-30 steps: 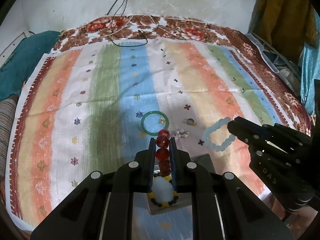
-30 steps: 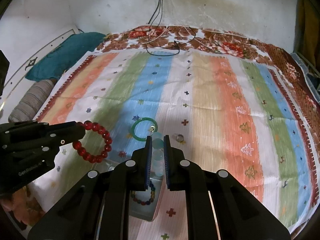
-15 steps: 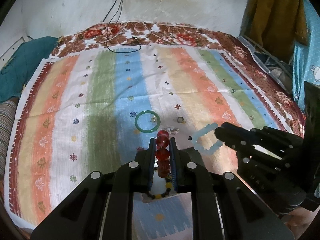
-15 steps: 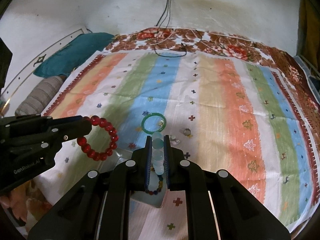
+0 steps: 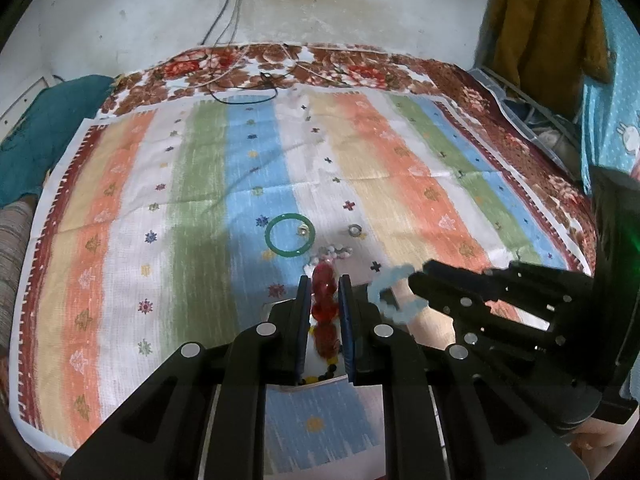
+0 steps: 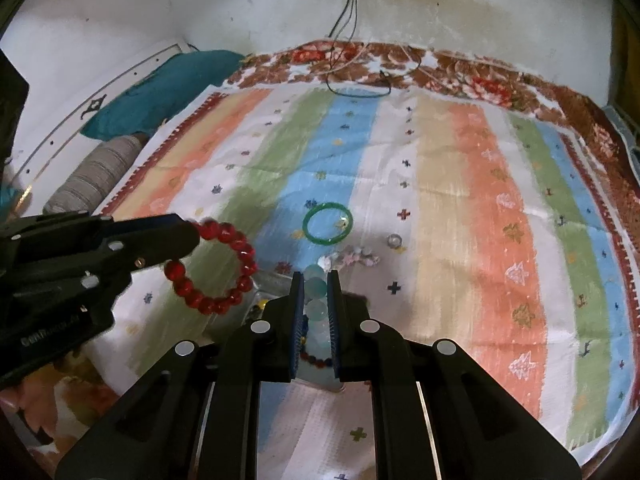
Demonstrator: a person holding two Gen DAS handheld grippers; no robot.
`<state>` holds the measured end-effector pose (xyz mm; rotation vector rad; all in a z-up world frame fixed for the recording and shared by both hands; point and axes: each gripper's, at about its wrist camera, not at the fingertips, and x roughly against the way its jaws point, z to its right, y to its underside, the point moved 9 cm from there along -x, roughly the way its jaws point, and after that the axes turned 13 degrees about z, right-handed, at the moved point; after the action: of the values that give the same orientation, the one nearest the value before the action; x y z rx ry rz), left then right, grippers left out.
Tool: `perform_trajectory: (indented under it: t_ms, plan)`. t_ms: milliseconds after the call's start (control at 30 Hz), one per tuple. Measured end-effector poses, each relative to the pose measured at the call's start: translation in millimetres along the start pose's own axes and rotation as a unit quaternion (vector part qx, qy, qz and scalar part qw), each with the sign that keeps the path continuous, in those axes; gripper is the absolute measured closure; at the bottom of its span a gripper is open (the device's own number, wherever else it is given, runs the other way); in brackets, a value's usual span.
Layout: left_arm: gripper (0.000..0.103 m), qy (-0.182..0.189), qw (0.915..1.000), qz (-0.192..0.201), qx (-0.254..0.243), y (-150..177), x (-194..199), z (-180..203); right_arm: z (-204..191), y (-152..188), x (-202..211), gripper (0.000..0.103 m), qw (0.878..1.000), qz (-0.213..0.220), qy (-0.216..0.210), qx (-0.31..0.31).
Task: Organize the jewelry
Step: 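Lift and carry both held bracelets over the silver tin, then open both tools to release the bracelets into the tin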
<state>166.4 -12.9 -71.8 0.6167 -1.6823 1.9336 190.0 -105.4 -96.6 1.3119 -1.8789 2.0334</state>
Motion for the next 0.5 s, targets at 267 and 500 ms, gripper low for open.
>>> perform_trajectory:
  t_ms: [267, 500]
  plan:
    - [0.067, -0.023, 0.9993, -0.009, 0.028, -1, -8, -23, 14, -4, -2, 0.064, 1.0, 0.004, 0.02, -0.01]
    - [0.056, -0.023, 0.9969, -0.027, 0.07, -1, -21, -39, 24, -4, -15, 0.058, 0.999, -0.014, 0.024, -0.018]
